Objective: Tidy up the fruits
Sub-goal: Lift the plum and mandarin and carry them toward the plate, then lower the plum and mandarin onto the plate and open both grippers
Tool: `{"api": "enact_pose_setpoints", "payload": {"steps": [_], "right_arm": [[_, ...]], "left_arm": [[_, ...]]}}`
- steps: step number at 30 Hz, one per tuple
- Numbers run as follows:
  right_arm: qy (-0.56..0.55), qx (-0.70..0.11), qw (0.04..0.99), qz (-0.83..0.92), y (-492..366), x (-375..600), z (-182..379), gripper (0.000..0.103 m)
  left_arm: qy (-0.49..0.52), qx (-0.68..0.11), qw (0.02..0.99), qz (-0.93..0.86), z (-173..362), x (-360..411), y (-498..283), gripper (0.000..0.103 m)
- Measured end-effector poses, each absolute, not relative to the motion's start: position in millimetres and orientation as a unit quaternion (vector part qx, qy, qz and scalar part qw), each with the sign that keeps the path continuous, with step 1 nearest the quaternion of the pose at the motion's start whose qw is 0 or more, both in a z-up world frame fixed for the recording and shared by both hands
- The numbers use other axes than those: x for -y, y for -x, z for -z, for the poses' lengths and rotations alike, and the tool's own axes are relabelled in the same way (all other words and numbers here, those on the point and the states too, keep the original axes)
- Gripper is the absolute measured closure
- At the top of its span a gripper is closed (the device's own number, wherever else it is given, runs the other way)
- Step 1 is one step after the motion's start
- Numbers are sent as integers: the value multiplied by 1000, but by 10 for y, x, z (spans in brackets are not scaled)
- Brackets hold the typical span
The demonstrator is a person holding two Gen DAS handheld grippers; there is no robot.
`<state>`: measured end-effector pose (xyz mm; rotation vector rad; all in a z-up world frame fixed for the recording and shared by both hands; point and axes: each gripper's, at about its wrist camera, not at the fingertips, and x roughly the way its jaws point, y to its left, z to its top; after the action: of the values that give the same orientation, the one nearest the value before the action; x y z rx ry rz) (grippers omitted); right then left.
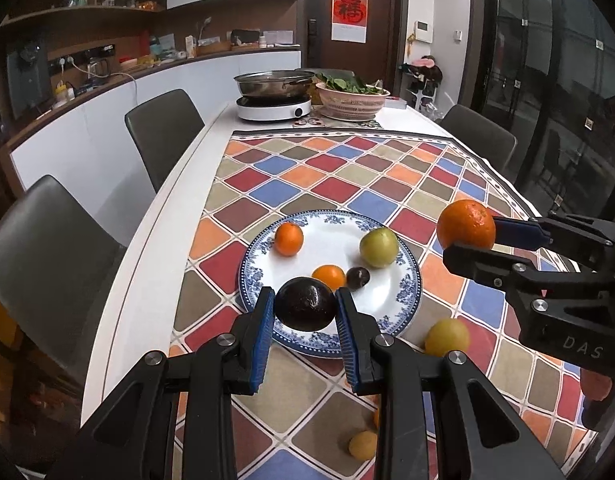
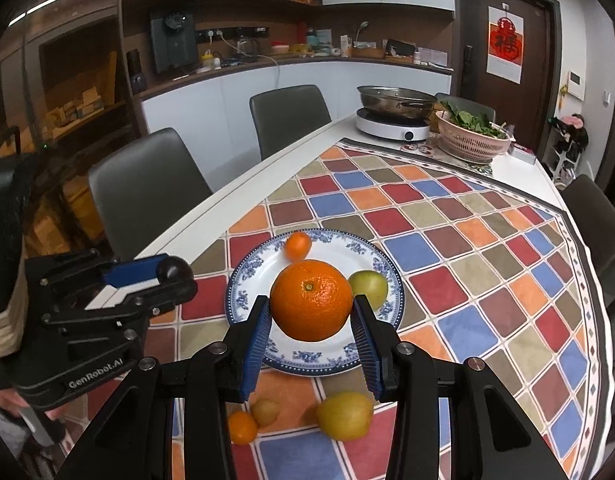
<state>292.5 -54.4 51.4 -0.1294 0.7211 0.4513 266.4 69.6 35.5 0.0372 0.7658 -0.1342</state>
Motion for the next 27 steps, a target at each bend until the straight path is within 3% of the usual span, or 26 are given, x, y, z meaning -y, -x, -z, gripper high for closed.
{"api": "enact_pose_setpoints", "payload": {"steps": [27], "right_arm": [[79,-425,873,-226,-4164,292,148,61]], "left_arm": [[-6,-445,892,81,338,-821,-3743,72]]}}
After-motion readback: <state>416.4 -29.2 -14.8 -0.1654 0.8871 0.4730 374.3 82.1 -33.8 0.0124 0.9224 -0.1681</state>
